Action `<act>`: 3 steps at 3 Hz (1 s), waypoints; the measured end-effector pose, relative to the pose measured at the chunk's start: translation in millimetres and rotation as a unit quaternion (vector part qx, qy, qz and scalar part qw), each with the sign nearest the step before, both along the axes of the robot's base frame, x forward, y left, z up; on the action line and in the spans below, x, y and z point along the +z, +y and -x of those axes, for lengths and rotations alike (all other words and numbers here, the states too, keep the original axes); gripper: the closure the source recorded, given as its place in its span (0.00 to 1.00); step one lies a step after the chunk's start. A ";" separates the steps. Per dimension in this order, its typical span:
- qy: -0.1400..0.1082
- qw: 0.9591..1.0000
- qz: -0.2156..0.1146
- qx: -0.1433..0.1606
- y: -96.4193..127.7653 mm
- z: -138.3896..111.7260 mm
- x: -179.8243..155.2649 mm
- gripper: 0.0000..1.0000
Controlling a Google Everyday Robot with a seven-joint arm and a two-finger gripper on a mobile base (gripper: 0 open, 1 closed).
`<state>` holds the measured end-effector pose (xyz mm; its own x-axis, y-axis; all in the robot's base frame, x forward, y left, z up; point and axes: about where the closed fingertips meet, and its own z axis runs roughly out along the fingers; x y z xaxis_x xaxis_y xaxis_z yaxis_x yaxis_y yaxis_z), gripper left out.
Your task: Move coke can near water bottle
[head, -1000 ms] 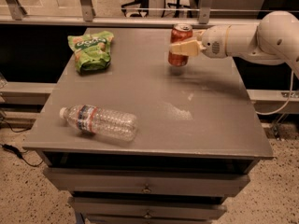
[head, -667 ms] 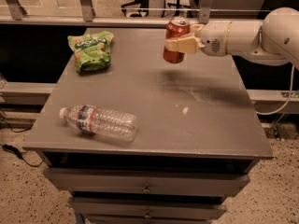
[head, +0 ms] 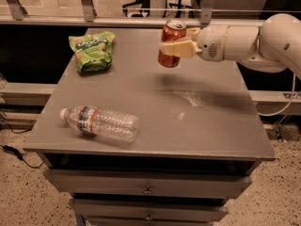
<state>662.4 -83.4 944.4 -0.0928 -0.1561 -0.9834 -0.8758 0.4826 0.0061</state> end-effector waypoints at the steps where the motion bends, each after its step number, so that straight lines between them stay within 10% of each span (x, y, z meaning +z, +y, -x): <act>1: 0.005 0.999 -0.025 0.035 34.7 36.3 3.0 1.00; 3: 0.001 0.993 0.023 0.119 71.9 114.3 -18.4 1.00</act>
Offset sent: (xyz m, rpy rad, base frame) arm -0.1301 0.0819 -0.0172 -0.0190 0.0126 0.2280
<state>548.2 -11.5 926.0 -0.0494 -0.2180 -0.9747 -0.9652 0.2615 -0.0095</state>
